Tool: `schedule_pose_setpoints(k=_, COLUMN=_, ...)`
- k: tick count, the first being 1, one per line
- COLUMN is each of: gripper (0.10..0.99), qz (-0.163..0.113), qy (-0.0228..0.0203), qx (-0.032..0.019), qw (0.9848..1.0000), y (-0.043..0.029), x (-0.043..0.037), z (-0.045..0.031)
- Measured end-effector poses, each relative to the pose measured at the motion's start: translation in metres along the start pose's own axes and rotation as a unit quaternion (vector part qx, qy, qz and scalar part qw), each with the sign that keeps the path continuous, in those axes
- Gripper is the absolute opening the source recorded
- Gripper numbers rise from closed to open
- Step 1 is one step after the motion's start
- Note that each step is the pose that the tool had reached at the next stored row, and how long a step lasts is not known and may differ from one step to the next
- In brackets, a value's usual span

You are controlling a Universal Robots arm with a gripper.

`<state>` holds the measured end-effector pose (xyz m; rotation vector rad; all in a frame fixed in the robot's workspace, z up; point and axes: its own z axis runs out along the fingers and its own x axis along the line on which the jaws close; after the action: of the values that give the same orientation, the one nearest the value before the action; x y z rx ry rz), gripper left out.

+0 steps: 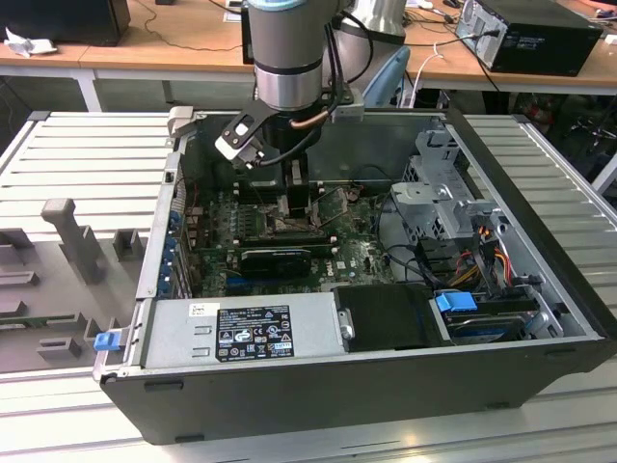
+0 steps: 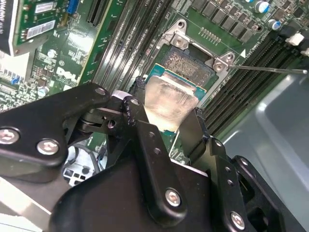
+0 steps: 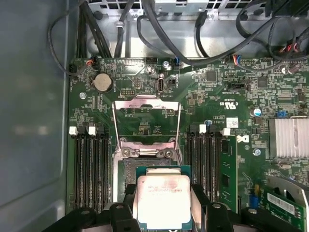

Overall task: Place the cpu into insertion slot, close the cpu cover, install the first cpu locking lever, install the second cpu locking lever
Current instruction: 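Place the cpu into insertion slot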

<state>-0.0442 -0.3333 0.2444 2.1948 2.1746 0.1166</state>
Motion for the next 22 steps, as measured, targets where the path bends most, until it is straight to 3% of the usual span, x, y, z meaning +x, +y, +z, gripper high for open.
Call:
schedule_pose_setpoints(k=6, gripper=0.525, qz=0.0, qy=0.0004, qx=0.0, qw=1.0, y=-0.0005, x=-0.0001, z=0.0056)
schedule_pose_setpoints(k=20, gripper=0.525, qz=0.005, qy=-0.0001, qx=0.0, qw=1.0, y=-0.0055, x=0.0097, z=0.0329)
schedule_pose_setpoints(k=22, gripper=0.525, qz=-0.002, qy=0.0012, qx=0.0002, qw=1.0, y=-0.0069, x=0.0133, z=0.0432)
